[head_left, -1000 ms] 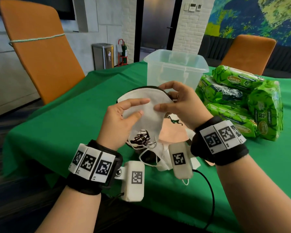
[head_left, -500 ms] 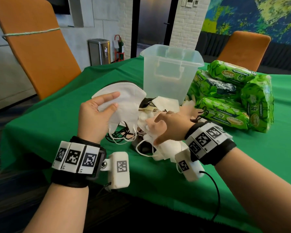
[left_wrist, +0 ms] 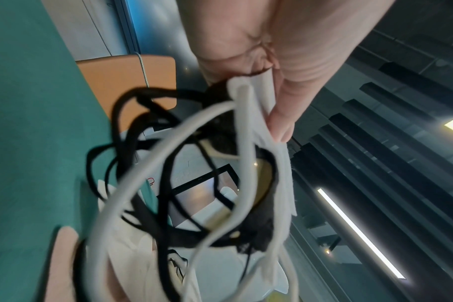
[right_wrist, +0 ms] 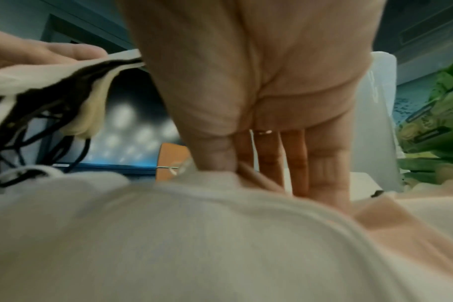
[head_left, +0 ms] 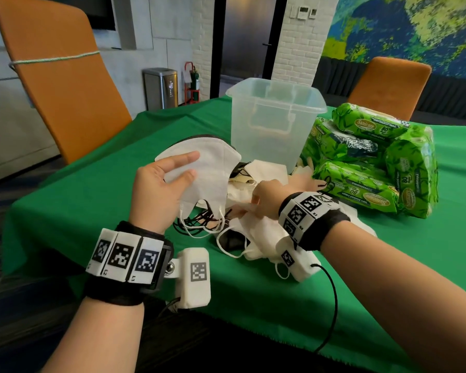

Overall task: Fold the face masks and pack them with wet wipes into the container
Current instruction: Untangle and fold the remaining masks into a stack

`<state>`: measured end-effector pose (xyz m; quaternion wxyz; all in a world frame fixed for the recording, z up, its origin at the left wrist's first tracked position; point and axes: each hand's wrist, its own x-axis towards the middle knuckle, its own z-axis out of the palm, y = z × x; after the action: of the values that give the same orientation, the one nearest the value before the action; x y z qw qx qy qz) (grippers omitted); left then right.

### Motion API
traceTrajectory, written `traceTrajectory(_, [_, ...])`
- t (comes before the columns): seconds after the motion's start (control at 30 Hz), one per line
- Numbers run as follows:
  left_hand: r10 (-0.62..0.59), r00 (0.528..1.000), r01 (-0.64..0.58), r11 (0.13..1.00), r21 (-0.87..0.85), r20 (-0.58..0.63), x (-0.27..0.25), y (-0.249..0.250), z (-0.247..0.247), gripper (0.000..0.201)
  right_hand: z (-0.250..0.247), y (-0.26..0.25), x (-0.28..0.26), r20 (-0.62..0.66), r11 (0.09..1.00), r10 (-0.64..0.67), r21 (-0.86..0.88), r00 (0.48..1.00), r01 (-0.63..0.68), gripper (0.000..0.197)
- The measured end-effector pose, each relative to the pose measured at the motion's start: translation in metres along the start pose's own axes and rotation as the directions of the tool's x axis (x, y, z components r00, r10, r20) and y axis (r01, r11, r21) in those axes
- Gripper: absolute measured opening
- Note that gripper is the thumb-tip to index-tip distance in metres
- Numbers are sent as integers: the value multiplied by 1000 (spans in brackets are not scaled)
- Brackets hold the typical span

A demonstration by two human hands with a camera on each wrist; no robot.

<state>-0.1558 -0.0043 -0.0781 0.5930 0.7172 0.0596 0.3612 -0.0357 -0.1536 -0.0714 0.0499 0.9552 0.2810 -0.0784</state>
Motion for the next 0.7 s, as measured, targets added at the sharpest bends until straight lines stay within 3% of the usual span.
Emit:
traceTrajectory(0.1, [-16, 1000, 16, 1000, 16, 5, 2, -1, 0, 35, -6, 8, 2, -84, 996, 69, 70, 994, -63, 21])
traceTrajectory(0.2, [-30, 999, 31, 999, 42, -18, 3, 1, -2, 36, -19, 17, 1, -191, 960, 146, 262, 971, -93, 19])
traceTrajectory(0.3, [-46, 998, 50, 996, 80, -49, 3, 6, -1, 33, -41, 27, -7, -322, 860, 222, 509, 921, -29, 37])
traceTrajectory(0.4, [-73, 997, 77, 988, 137, -32, 3, 12, 4, 33, -58, 30, -16, -471, 767, 272, 633, 839, 107, 38])
traceTrajectory(0.53, [-39, 999, 39, 994, 107, 2, 6, 13, 15, 34, -66, 17, -27, -611, 705, 187, 629, 769, 329, 32])
traceTrajectory(0.7, [-21, 992, 40, 987, -153, 124, 2, 19, 29, 37, -56, -18, -46, -642, 771, -59, 457, 764, 444, 27])
